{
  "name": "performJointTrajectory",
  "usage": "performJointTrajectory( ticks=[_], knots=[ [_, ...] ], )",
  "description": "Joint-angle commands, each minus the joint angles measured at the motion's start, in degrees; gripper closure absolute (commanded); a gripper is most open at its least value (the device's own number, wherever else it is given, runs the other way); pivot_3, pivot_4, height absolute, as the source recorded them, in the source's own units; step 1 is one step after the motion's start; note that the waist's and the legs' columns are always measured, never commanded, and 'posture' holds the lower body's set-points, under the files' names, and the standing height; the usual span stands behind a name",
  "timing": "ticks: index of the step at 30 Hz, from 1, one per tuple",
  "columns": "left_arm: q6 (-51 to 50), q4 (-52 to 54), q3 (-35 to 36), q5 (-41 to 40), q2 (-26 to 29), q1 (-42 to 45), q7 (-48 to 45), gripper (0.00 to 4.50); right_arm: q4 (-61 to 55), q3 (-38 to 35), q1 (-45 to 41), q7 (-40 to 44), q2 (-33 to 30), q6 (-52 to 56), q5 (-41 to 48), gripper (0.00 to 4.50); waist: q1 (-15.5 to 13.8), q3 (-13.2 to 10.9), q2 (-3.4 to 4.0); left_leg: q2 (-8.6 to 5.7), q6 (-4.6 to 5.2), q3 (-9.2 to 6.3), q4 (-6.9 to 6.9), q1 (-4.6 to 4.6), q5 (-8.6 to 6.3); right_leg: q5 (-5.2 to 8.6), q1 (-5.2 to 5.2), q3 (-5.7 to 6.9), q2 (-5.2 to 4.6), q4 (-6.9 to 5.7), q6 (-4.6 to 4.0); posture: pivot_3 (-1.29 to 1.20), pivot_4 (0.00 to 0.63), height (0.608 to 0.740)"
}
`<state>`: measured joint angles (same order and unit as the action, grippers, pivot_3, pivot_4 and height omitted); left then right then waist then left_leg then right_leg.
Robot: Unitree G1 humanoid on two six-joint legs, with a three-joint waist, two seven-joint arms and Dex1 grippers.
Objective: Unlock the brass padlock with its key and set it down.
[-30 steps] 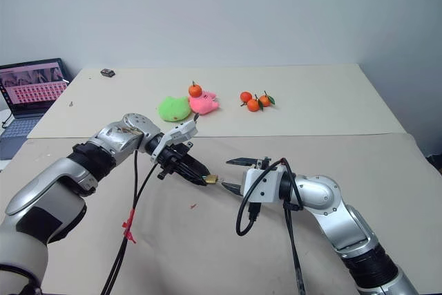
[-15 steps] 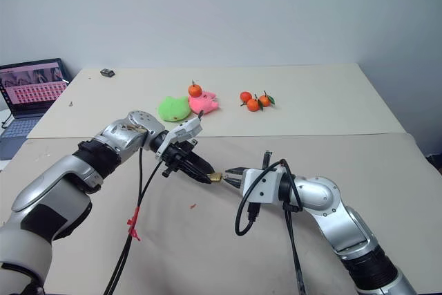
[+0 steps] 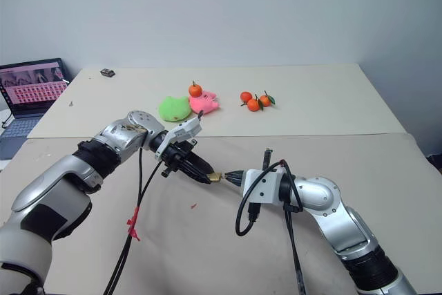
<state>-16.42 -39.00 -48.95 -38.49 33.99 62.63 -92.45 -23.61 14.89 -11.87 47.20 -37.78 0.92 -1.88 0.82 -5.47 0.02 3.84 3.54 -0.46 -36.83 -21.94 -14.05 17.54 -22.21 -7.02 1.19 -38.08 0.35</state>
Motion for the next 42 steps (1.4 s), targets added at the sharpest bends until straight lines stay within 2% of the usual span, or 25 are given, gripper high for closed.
performJointTrajectory(
  ticks=[1, 7, 8, 9, 11, 26, 28, 29, 31, 42],
  knots=[
    [0.45, -0.12, 0.58, -0.70, -0.03, 1.72, -0.05, 3.73, -3.28, -1.64, -0.55, -0.68, 0.18, -1.63, 0.19, 4.46, 0.00, 0.00, 0.00, 0.00, 0.01, 0.00, 0.00, 0.00, -0.01, 0.00, 0.00, 0.00, 0.00, 0.00, 0.00, 0.00, 0.150, 0.660],
    [0.45, -0.56, 0.82, -0.65, -0.49, 1.87, -0.05, 3.73, -4.23, -1.37, -0.10, -0.79, 0.69, -1.45, 0.50, 4.46, -0.01, 0.01, 0.02, 0.02, 0.05, 0.00, 0.00, 0.01, -0.03, 0.01, 0.00, -0.01, 0.02, 0.00, -0.02, 0.00, 0.150, 0.660],
    [0.44, -0.60, 0.86, -0.66, -0.54, 1.88, -0.05, 3.73, -4.24, -1.36, -0.07, -0.80, 0.71, -1.48, 0.49, 3.91, -0.01, 0.01, 0.03, 0.01, 0.05, 0.00, 0.00, 0.00, -0.03, 0.01, 0.01, -0.01, 0.02, 0.00, -0.01, 0.00, 0.150, 0.660],
    [0.42, -0.62, 0.88, -0.68, -0.57, 1.88, -0.05, 3.73, -4.27, -1.37, -0.08, -0.85, 0.70, -1.54, 0.34, 3.73, 0.00, 0.01, 0.04, 0.01, 0.06, 0.00, 0.00, 0.00, -0.03, 0.01, 0.01, -0.01, 0.02, 0.00, -0.02, 0.00, 0.150, 0.660],
    [0.46, -0.70, 0.90, -0.64, -0.62, 1.89, -0.05, 3.73, -4.36, -1.46, -0.05, -0.84, 0.65, -1.56, 0.16, 3.09, 0.01, 0.01, 0.04, 0.02, 0.06, 0.00, 0.00, 0.00, -0.03, 0.01, 0.01, -0.01, 0.04, 0.00, -0.02, 0.00, 0.150, 0.660],
    [0.94, -1.25, 0.77, -0.34, -0.71, 2.09, -0.05, 3.73, -4.68, -1.91, 0.92, -0.69, 0.43, -1.62, 0.53, 3.09, -0.01, 0.01, 0.05, 0.04, 0.08, -0.01, -0.01, 0.01, -0.03, 0.01, 0.02, -0.03, 0.06, 0.00, -0.02, 0.00, 0.150, 0.660],
    [1.03, -1.39, 0.79, -0.25, -0.78, 2.12, -0.05, 3.73, -4.59, -1.92, 0.95, -0.58, 0.48, -1.46, 0.80, 3.60, 0.00, 0.01, 0.05, 0.04, 0.08, -0.01, -0.01, 0.01, -0.03, 0.01, 0.02, -0.03, 0.06, -0.01, -0.02, 0.00, 0.150, 0.660],
    [1.06, -1.43, 0.80, -0.22, -0.80, 2.13, -0.05, 3.73, -4.55, -1.93, 0.96, -0.55, 0.48, -1.44, 0.88, 3.71, 0.01, 0.01, 0.05, 0.04, 0.08, -0.01, -0.01, 0.01, -0.03, 0.01, 0.02, -0.03, 0.07, -0.01, -0.02, 0.00, 0.150, 0.660],
    [1.07, -1.45, 0.77, -0.22, -0.80, 2.14, -0.05, 3.73, -4.51, -1.95, 1.00, -0.52, 0.46, -1.45, 0.87, 4.45, 0.00, 0.01, 0.05, 0.04, 0.08, -0.01, -0.01, 0.01, -0.03, 0.01, 0.02, -0.03, 0.07, -0.01, -0.02, 0.00, 0.150, 0.660],
    [1.11, -1.53, 1.03, -0.20, -0.64, 2.21, -0.05, 3.73, -4.32, -1.71, 0.78, -0.15, 0.44, -1.24, 0.77, 4.49, 0.00, 0.02, 0.06, 0.05, 0.09, -0.02, -0.01, 0.01, -0.03, 0.01, 0.02, -0.04, 0.08, -0.01, -0.02, 0.00, 0.150, 0.660]
  ],
)
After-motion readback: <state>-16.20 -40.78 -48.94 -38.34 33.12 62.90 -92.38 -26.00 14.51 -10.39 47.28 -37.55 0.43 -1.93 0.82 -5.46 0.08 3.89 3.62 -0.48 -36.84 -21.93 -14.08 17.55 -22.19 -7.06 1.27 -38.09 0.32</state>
